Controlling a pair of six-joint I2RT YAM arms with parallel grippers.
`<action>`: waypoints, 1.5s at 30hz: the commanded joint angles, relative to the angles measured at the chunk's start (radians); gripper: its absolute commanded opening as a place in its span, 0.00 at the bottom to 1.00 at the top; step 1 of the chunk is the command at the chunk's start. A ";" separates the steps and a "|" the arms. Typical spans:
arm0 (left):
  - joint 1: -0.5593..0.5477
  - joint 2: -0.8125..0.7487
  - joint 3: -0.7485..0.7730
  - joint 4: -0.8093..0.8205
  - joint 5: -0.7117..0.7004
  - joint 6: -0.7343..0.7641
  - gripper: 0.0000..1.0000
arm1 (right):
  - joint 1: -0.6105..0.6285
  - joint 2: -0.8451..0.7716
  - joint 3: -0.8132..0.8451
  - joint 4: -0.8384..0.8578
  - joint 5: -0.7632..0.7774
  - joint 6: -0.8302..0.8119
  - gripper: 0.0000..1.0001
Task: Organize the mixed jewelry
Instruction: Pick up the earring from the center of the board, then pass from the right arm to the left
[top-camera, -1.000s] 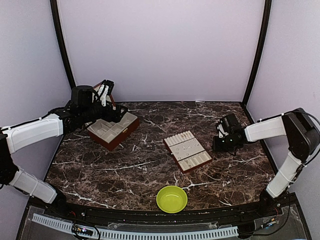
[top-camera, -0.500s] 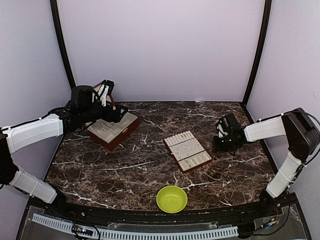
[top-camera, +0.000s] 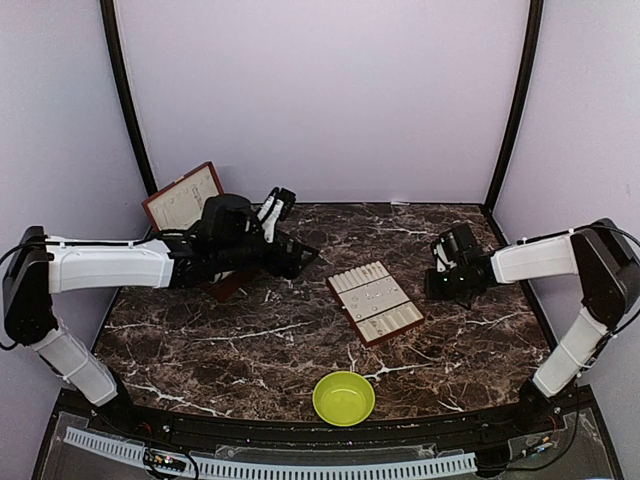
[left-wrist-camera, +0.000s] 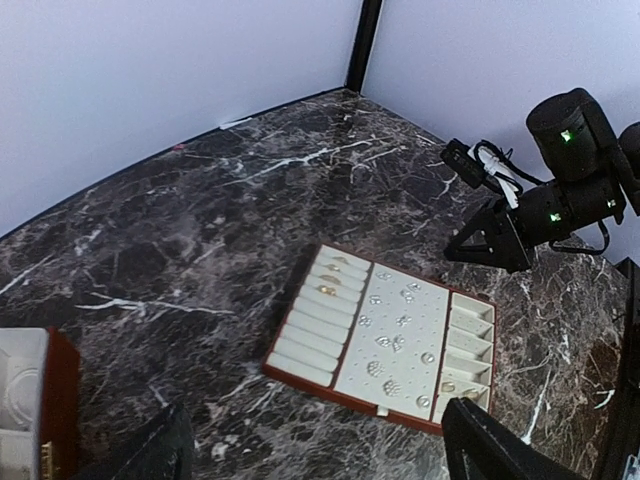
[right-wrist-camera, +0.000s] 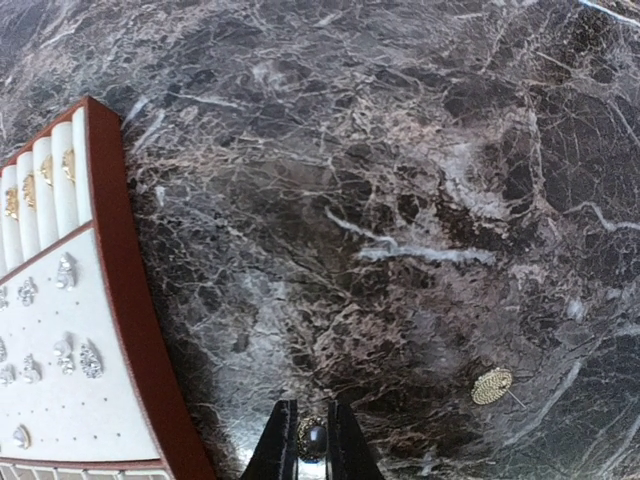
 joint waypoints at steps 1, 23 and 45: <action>-0.055 0.099 0.077 0.150 0.013 -0.123 0.88 | 0.016 -0.064 0.010 0.025 -0.030 0.006 0.00; -0.176 0.457 0.295 0.134 0.165 -0.381 0.83 | 0.263 -0.155 0.110 0.073 -0.116 0.093 0.01; -0.180 0.499 0.324 0.140 0.205 -0.405 0.44 | 0.313 -0.173 0.137 0.052 -0.120 0.085 0.01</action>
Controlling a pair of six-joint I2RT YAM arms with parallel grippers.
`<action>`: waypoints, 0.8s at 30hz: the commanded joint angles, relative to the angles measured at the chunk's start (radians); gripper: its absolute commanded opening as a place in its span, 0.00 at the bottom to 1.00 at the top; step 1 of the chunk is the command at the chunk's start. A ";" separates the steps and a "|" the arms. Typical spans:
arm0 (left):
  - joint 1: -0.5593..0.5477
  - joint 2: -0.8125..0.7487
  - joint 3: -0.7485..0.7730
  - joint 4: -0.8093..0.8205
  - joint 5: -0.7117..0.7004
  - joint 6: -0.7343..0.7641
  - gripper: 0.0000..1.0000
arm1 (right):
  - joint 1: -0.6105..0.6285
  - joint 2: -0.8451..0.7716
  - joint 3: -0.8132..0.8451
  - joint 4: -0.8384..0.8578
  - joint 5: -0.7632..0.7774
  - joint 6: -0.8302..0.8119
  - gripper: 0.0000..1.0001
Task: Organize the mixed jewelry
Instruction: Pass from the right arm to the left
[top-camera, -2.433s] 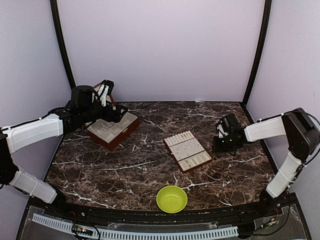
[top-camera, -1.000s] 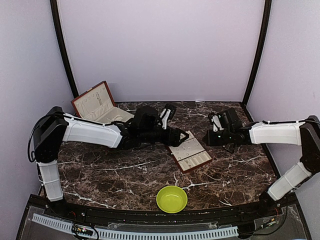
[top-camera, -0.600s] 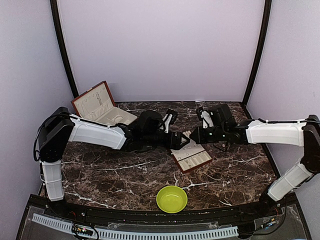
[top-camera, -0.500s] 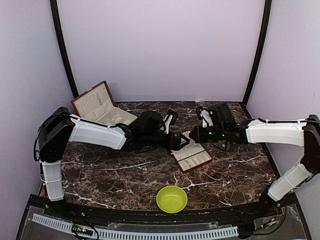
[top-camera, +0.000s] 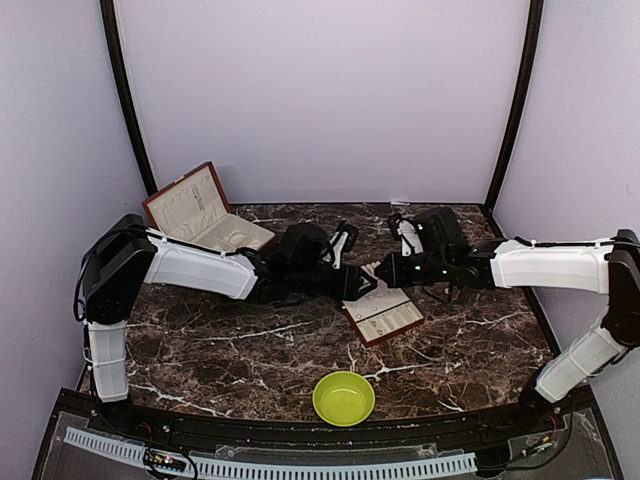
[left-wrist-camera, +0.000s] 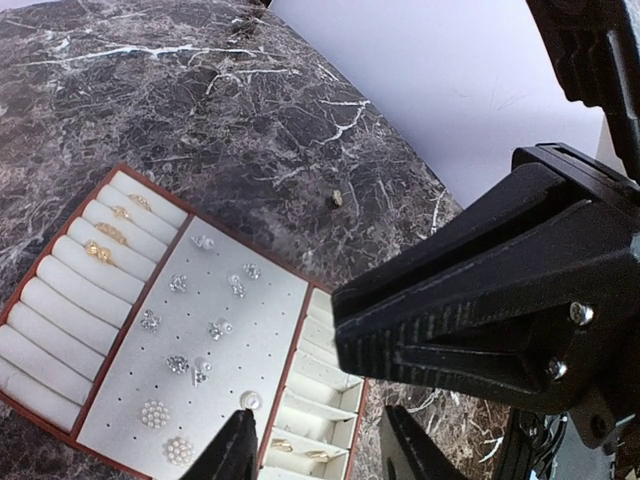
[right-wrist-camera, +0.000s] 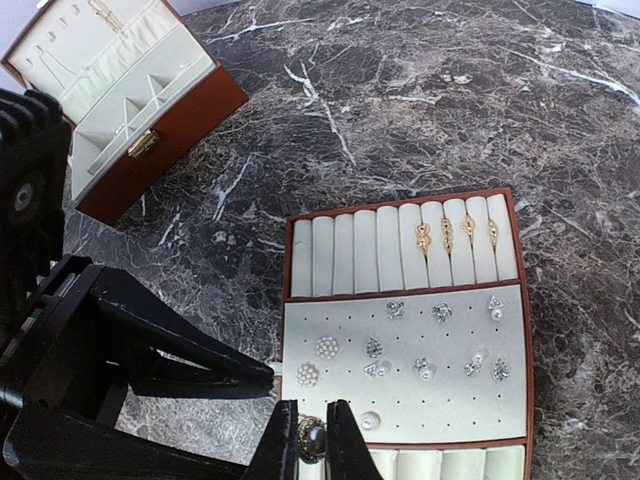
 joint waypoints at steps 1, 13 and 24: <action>-0.004 0.006 0.032 0.009 0.028 -0.009 0.43 | 0.016 -0.024 0.027 0.006 -0.008 0.003 0.01; -0.005 0.019 0.053 0.020 0.038 -0.001 0.30 | 0.027 -0.021 0.033 -0.007 -0.017 -0.002 0.01; -0.005 0.018 0.060 0.034 0.029 0.014 0.15 | 0.032 -0.007 0.045 -0.012 -0.028 -0.007 0.01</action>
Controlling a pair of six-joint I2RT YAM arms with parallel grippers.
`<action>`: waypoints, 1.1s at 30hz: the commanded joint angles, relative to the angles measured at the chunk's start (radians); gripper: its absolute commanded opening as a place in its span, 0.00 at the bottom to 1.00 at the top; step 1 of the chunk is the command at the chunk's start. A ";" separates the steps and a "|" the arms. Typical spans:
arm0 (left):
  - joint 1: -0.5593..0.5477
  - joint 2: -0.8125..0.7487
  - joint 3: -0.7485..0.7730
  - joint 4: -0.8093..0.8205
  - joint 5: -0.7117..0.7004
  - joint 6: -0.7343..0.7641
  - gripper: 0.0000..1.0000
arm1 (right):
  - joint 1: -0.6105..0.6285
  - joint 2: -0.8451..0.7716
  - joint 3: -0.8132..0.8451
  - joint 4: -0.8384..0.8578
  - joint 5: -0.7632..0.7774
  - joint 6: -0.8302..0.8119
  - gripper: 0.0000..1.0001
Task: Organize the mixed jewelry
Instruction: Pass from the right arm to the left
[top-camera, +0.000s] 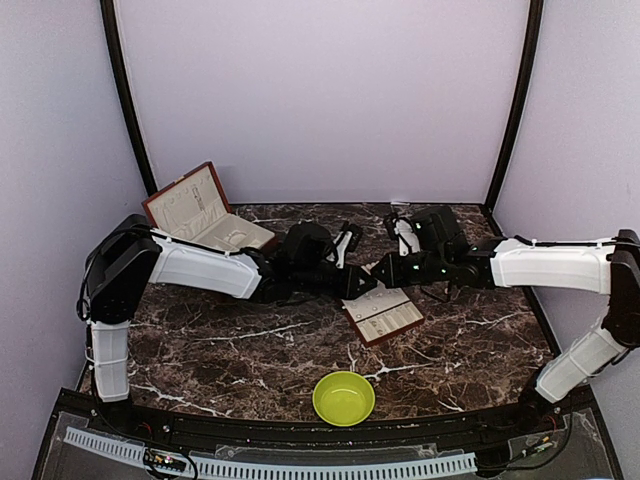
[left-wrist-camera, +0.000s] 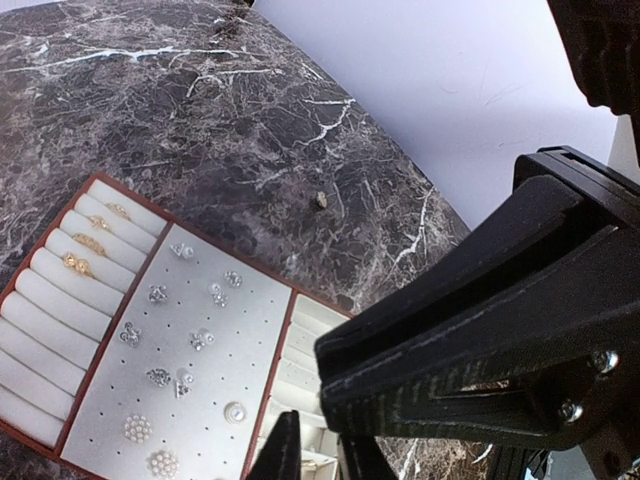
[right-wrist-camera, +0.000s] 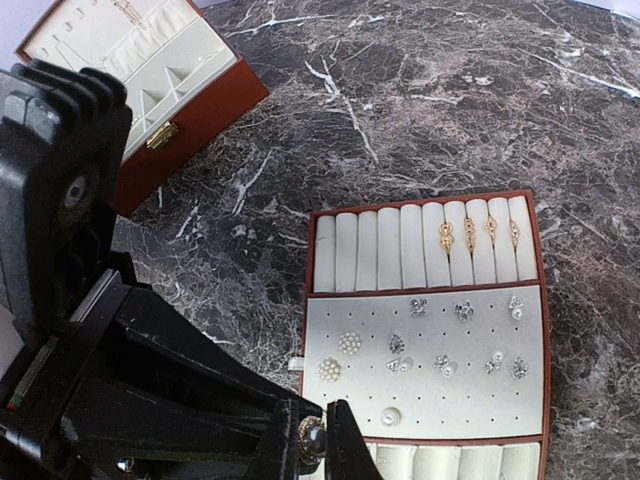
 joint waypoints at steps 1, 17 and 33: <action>-0.004 -0.006 0.031 0.027 0.001 0.021 0.11 | 0.015 -0.002 0.027 0.007 -0.009 -0.005 0.01; -0.001 -0.099 -0.056 -0.001 -0.019 0.108 0.00 | -0.003 -0.119 -0.015 0.022 0.047 -0.004 0.48; 0.111 -0.319 -0.129 -0.176 0.282 0.271 0.00 | -0.105 -0.253 -0.181 0.349 -0.312 0.054 0.70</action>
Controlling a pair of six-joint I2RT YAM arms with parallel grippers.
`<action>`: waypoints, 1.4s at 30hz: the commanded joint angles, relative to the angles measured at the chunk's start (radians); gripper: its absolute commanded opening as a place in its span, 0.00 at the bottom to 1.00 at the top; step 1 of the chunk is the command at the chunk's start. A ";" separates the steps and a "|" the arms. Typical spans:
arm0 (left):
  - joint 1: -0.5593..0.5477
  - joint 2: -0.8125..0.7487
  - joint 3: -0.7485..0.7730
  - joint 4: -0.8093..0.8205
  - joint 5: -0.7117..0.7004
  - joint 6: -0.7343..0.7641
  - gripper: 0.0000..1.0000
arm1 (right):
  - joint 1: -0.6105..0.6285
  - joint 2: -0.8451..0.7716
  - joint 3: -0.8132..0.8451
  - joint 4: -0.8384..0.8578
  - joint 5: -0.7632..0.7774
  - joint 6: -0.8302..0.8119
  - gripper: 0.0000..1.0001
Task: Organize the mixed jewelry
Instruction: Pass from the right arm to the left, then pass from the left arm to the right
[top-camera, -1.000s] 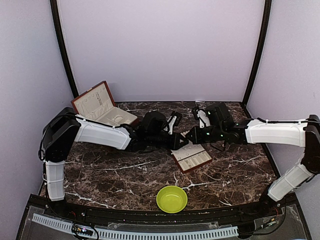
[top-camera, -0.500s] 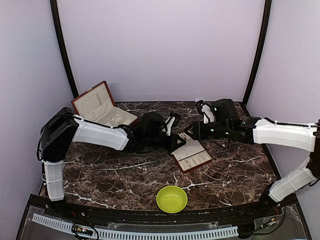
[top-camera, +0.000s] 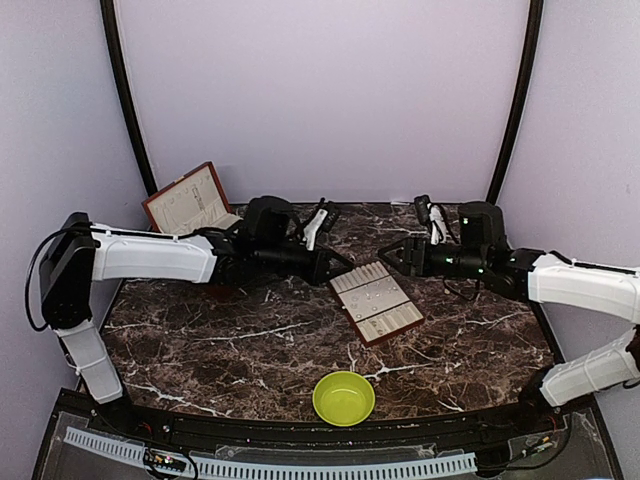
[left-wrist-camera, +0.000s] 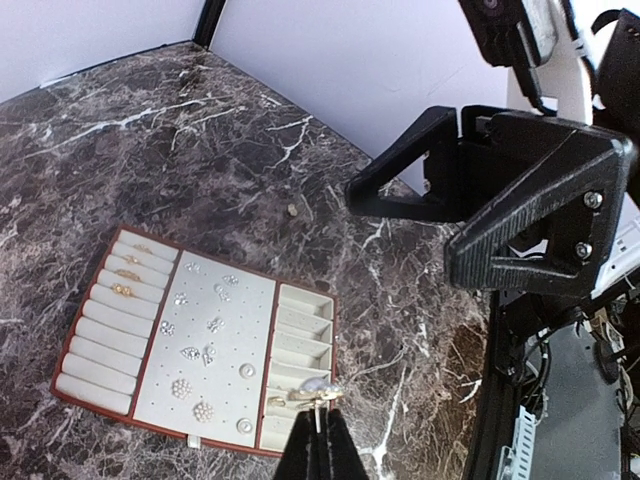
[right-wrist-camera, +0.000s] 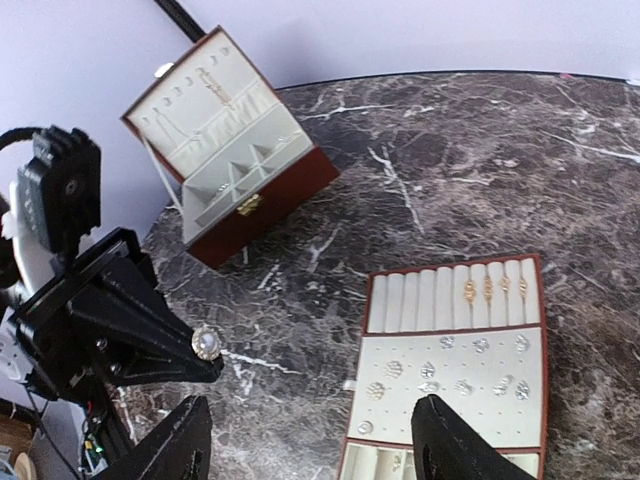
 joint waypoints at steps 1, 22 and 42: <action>0.058 -0.080 -0.020 -0.065 0.220 0.078 0.00 | -0.003 -0.009 -0.020 0.191 -0.166 0.034 0.70; 0.110 -0.237 -0.139 0.024 0.543 0.208 0.00 | 0.154 0.060 -0.070 0.522 -0.167 0.058 0.75; 0.111 -0.214 -0.138 0.070 0.635 0.169 0.00 | 0.186 0.051 -0.096 0.537 -0.186 0.025 0.73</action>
